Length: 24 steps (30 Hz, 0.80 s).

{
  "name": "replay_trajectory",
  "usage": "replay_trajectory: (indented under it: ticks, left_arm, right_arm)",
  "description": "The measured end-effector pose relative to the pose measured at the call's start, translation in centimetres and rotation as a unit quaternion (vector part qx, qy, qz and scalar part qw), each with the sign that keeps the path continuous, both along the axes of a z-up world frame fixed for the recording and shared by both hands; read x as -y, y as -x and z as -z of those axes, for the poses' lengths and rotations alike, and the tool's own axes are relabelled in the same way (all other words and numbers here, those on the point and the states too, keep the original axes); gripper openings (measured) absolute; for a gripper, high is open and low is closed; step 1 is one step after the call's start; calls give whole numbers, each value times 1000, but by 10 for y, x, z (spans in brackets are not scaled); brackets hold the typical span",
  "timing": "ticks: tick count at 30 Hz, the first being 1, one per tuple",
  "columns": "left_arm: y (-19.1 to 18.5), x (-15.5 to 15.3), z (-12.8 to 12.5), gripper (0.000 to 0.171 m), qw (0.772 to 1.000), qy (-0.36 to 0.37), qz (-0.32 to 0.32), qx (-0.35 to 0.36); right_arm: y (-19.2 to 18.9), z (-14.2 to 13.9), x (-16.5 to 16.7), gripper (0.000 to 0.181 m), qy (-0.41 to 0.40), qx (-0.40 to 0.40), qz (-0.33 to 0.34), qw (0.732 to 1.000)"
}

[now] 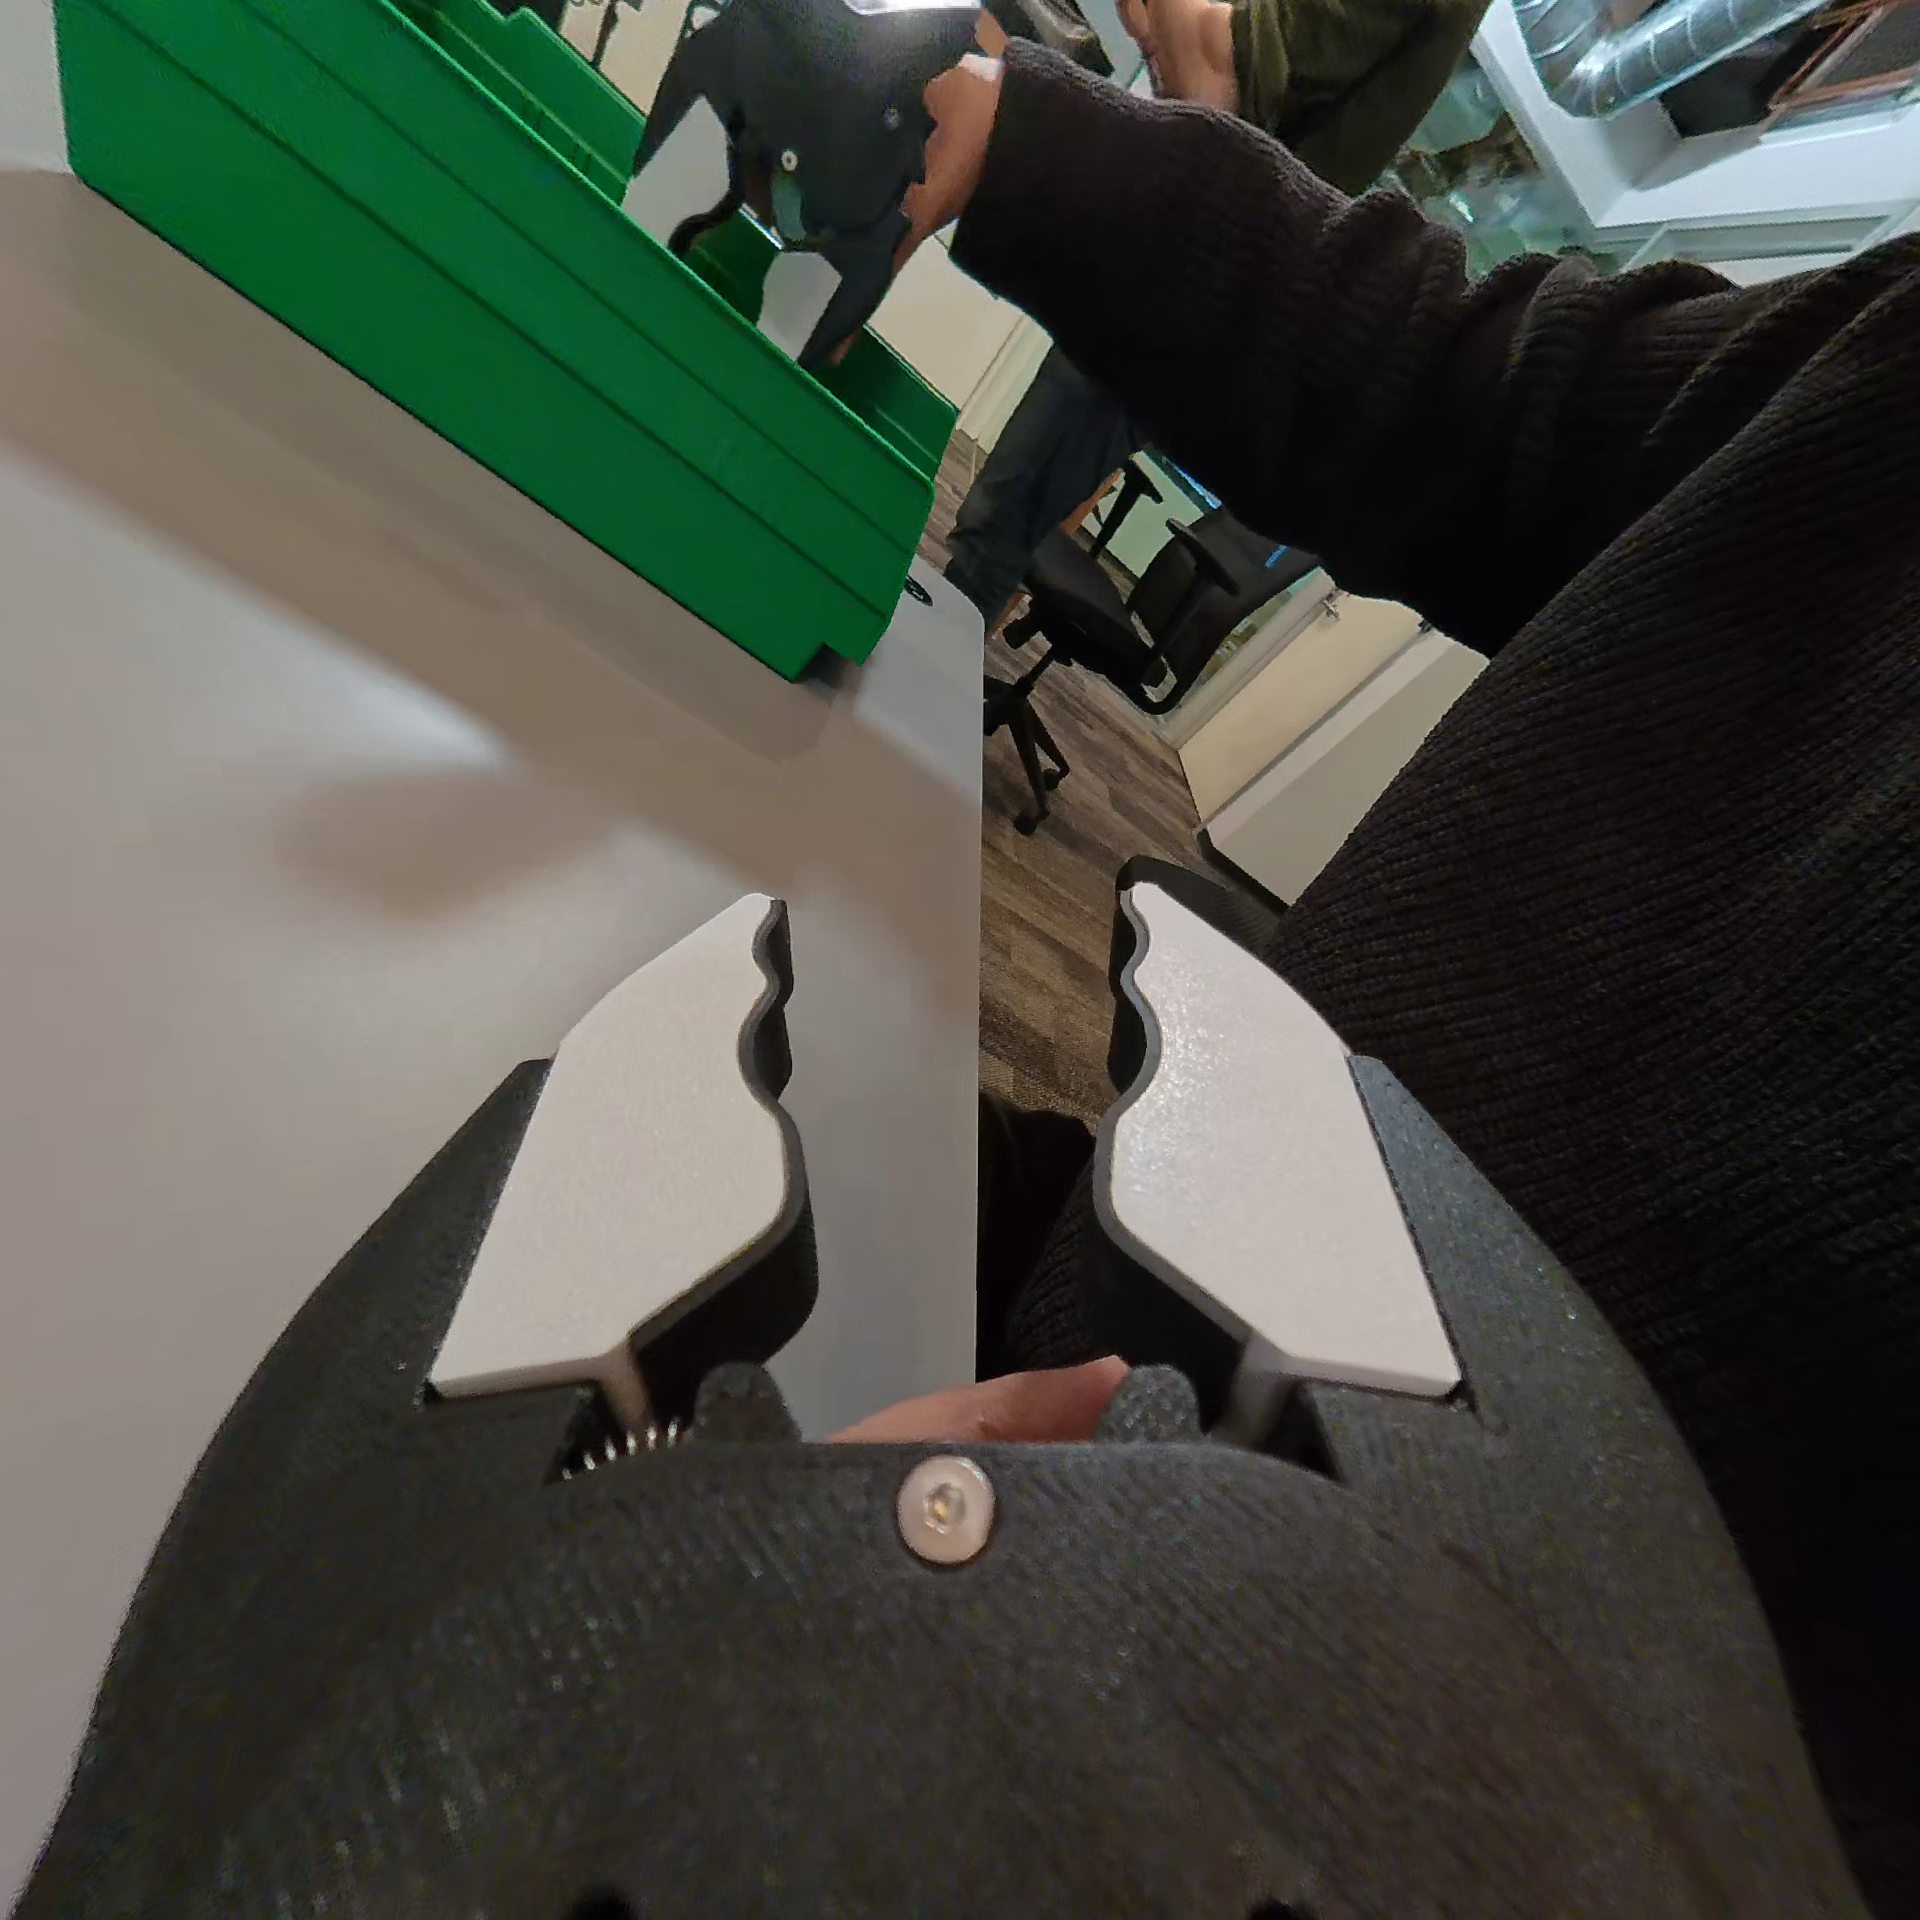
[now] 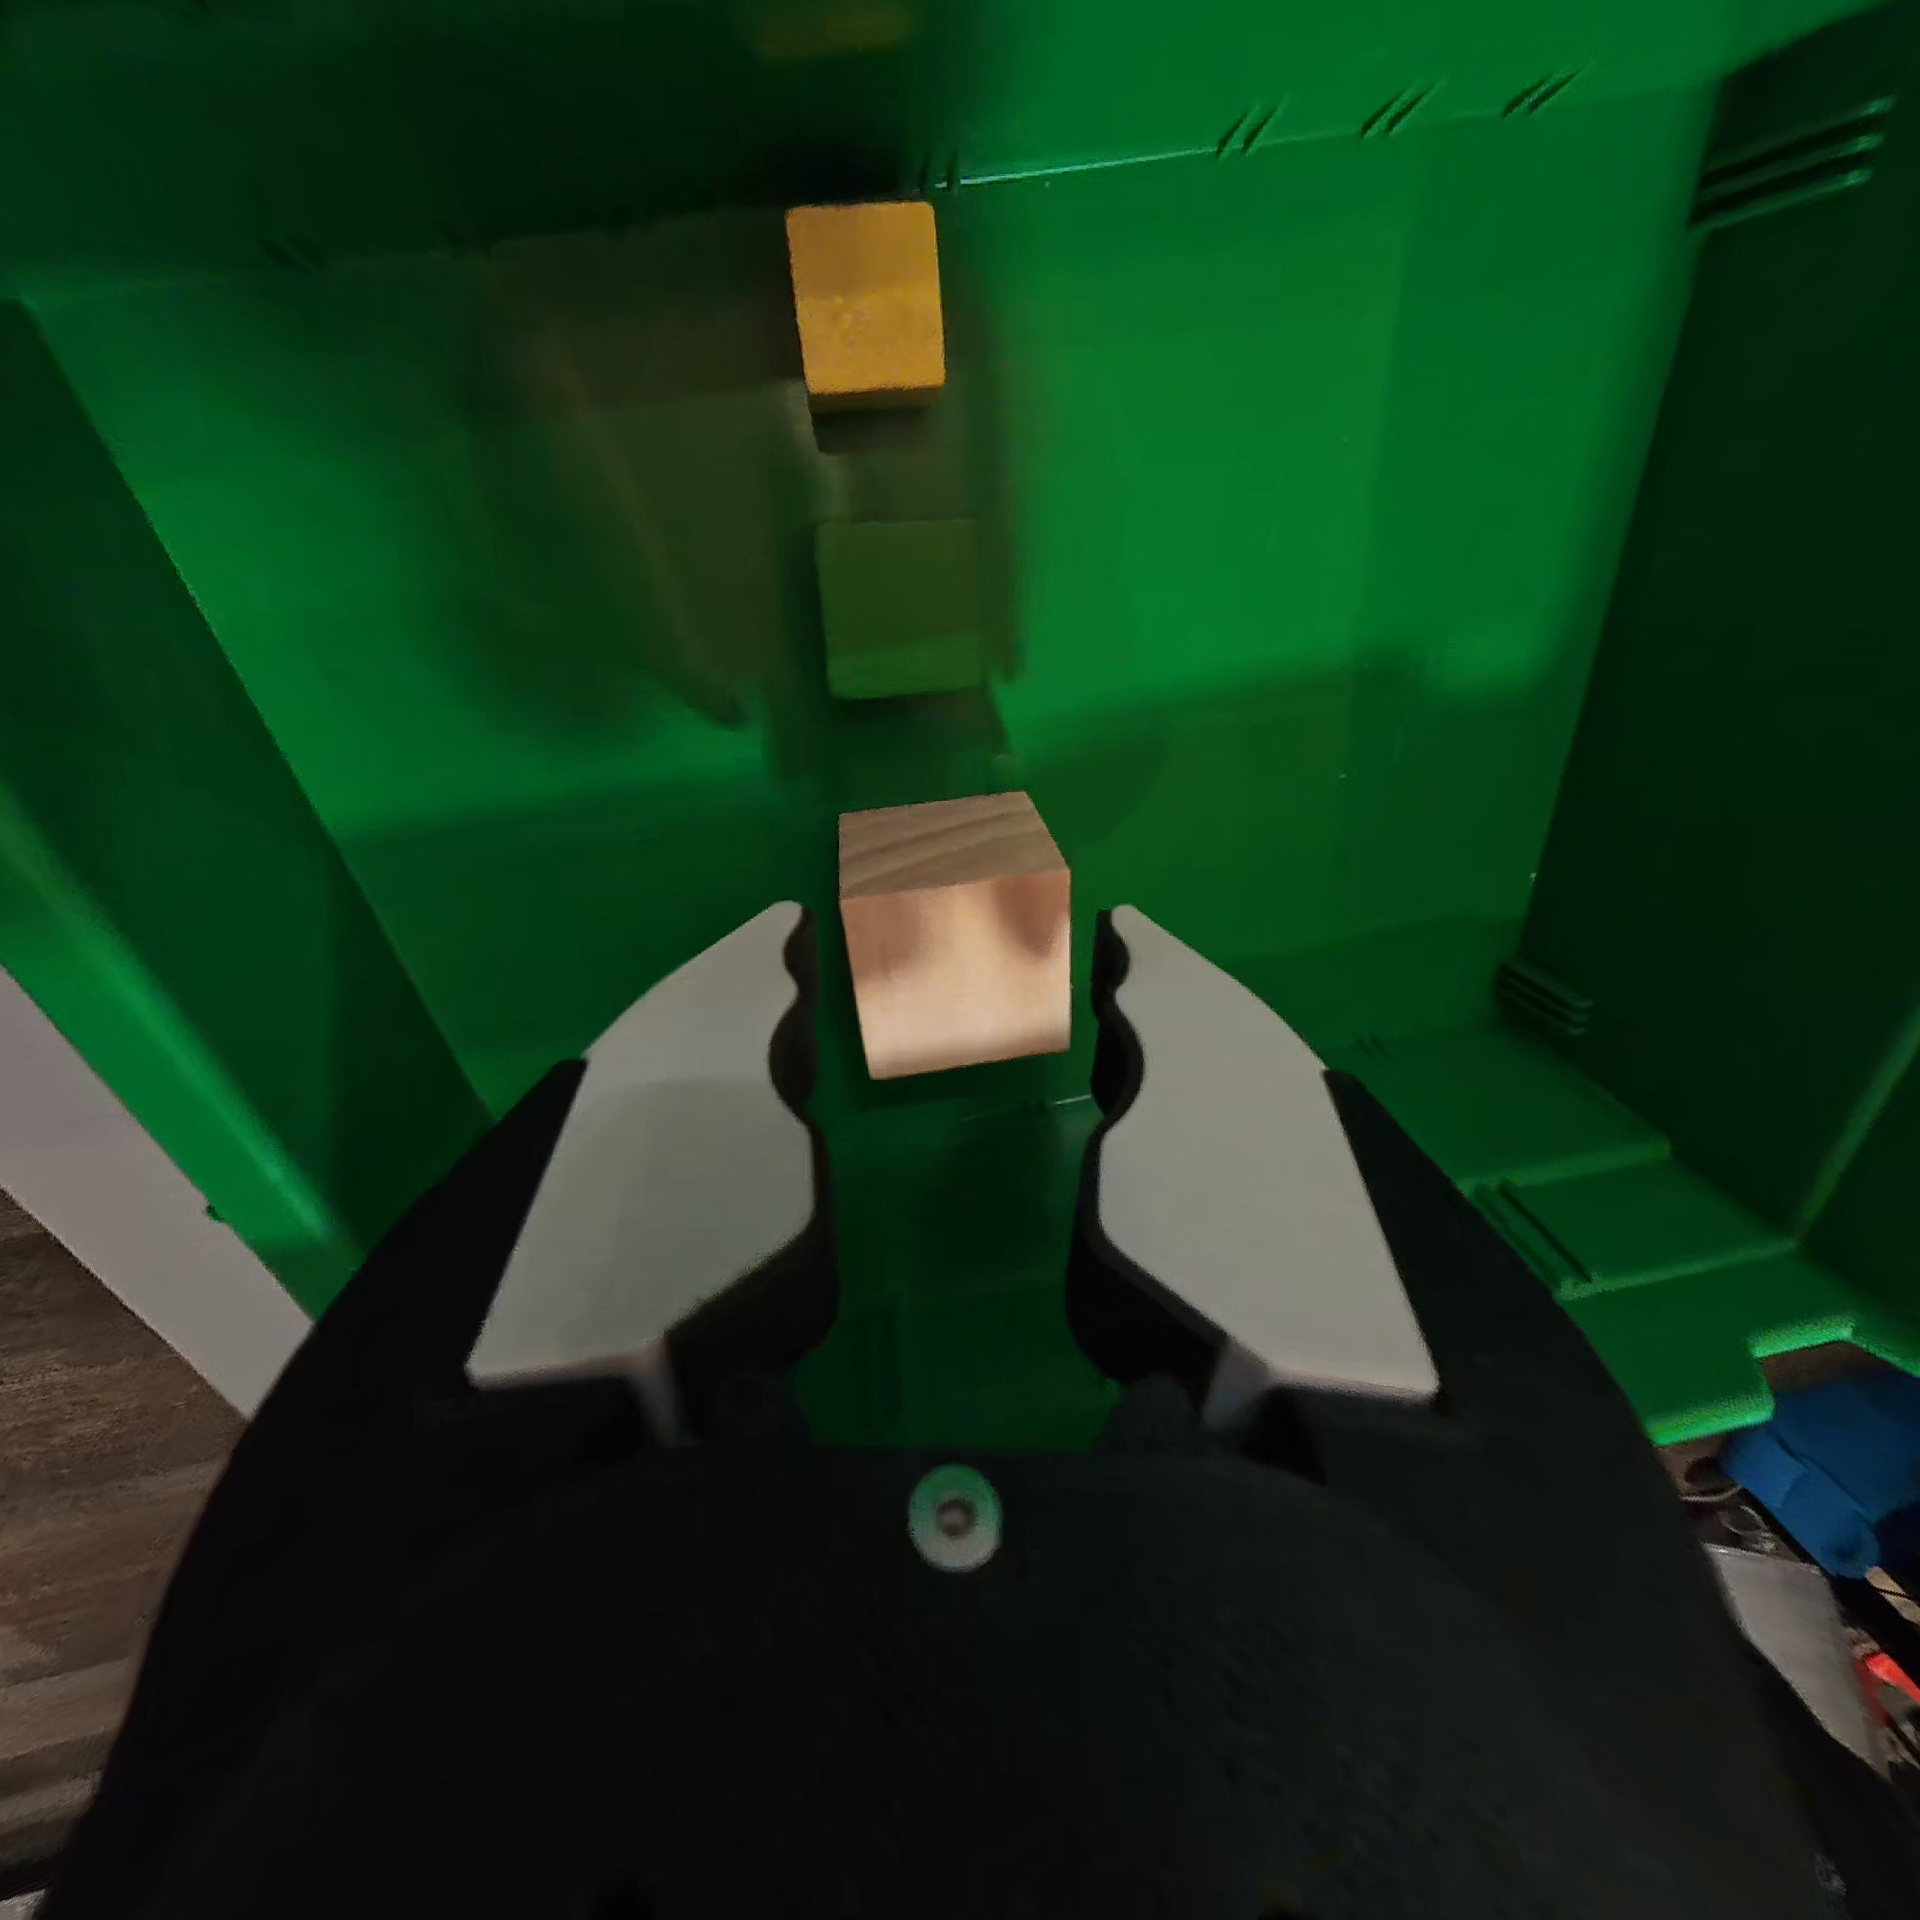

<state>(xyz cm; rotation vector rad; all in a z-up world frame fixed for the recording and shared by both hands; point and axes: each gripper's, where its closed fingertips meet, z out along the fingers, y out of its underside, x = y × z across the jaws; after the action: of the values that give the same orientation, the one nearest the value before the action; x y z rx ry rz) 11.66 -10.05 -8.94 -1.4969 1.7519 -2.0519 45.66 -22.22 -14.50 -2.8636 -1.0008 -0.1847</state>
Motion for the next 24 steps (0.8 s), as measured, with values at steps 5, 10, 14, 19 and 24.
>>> replay_trajectory:
  ticks: [5, 10, 14, 19, 24]
  left_arm:
    - [0, -2, 2, 60, 1000, 5, -1, -3]
    - [0, -3, 2, 60, 1000, 9, -1, -4]
    - [0, -3, 2, 60, 1000, 8, -1, -4]
    - [0, -2, 2, 60, 1000, 7, 0, -4]
    - [0, -2, 2, 60, 1000, 7, -1, -4]
  right_arm:
    - [4, 2, -5, 42, 1, 3, -16, 1000]
    - [5, 2, -6, 42, -1, 1, -18, 1000]
    - [8, 1, -8, 42, -4, -6, -18, 1000]
    - [9, 1, -10, 42, -4, -6, -24, 1000]
    - [9, 1, -9, 42, 0, -6, -25, 1000]
